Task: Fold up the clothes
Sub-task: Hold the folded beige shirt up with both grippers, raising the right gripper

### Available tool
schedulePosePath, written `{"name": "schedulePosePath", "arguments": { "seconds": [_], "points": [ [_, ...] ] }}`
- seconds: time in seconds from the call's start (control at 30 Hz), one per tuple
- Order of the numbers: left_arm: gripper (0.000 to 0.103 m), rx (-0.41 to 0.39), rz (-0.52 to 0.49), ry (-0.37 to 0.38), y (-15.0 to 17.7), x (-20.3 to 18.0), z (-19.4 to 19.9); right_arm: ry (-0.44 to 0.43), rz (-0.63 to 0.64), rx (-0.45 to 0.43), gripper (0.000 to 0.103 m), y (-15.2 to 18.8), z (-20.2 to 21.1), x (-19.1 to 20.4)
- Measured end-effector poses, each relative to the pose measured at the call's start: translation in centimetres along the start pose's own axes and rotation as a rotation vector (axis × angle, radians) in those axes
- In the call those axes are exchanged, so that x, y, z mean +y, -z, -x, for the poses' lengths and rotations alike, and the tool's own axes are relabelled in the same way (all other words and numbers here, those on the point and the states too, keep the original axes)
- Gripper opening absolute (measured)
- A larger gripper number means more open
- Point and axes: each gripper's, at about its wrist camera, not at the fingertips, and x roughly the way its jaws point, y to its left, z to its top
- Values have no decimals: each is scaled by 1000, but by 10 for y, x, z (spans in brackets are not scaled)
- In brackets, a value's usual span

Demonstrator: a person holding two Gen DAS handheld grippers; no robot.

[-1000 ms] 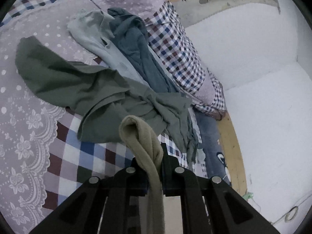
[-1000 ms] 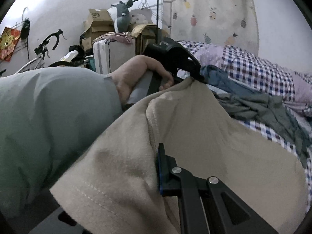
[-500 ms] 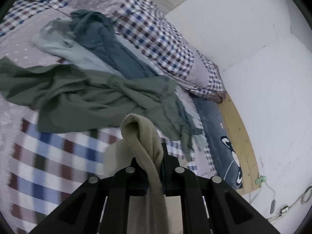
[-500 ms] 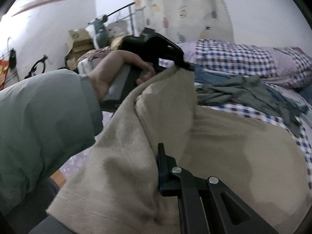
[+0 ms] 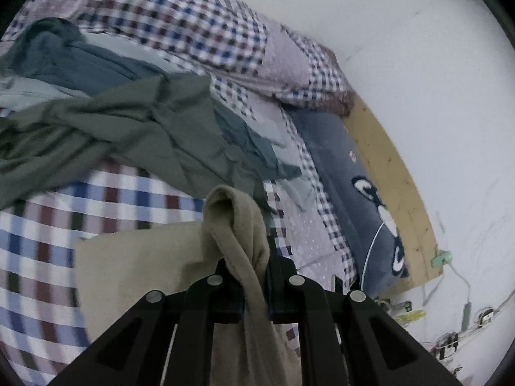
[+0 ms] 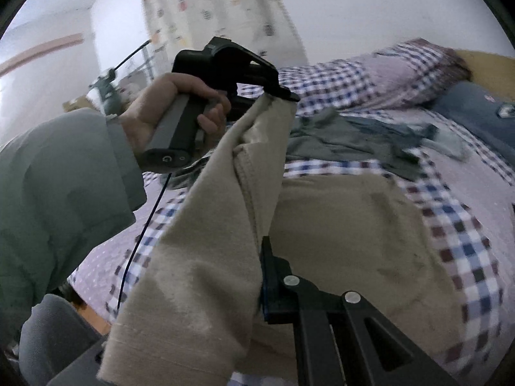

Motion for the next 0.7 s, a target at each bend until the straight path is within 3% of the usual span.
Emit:
{"name": "schedulePosePath", "arguments": {
  "seconds": [0.37,0.53,0.57,0.67,0.7],
  "points": [
    [9,135,-10,-140,15,-42,-140,116,-217,21,4,15,20,-106],
    [11,190,13,-240,26,-41,-192,164,-301,109,5,35,5,-143],
    [13,198,26,-242,29,-38,-200,175,-321,130,5,39,2,-150],
    [43,188,52,-194,31,-35,-202,239,-378,161,8,48,5,-171],
    [58,168,54,-168,30,-35,-195,267,-385,162,8,49,8,-178]
  ]
}}
